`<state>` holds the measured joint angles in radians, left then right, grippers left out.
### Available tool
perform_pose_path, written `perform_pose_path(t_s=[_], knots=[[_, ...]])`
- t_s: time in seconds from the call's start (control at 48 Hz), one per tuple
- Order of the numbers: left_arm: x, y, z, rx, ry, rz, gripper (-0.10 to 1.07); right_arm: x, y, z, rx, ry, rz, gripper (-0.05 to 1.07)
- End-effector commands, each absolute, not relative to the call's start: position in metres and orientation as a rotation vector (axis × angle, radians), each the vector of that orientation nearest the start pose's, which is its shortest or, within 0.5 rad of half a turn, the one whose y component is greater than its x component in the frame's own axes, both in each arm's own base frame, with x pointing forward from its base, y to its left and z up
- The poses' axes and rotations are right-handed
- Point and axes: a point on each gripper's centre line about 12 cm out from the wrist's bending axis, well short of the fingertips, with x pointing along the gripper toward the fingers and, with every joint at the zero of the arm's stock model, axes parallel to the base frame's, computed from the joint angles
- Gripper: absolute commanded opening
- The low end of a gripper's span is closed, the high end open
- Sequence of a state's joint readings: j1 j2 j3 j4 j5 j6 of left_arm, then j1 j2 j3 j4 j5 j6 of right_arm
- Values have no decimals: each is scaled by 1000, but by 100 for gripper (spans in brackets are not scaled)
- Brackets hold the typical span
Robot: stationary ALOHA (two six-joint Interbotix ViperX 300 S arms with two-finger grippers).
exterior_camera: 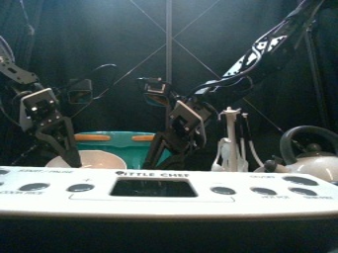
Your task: Support pan with other hand
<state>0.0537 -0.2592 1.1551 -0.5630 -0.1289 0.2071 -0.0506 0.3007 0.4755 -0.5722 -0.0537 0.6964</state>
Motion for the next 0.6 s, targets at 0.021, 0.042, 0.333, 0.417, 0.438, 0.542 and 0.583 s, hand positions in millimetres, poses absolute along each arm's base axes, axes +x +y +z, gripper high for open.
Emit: perform_pose_path(t_s=[0.021, 0.042, 0.333, 0.417, 0.438, 0.542, 0.583], knots=[[258, 23, 124, -328, 724, 249, 60, 455, -20, 143, 149, 637, -60, 27], [258, 24, 126, -330, 721, 250, 59, 456, -20, 146, 149, 631, -60, 27], [254, 24, 160, -419, 673, 220, 58, 456, -20, 162, 204, 590, -76, 26], [253, 23, 168, -456, 645, 223, 58, 458, -20, 165, 228, 577, -81, 26], [252, 23, 168, -462, 643, 225, 58, 458, -20, 165, 229, 577, -82, 26], [251, 23, 168, -469, 642, 227, 58, 458, -18, 165, 258, 573, -86, 26], [251, 23, 168, -471, 640, 230, 58, 459, -13, 167, 270, 565, -77, 26]])
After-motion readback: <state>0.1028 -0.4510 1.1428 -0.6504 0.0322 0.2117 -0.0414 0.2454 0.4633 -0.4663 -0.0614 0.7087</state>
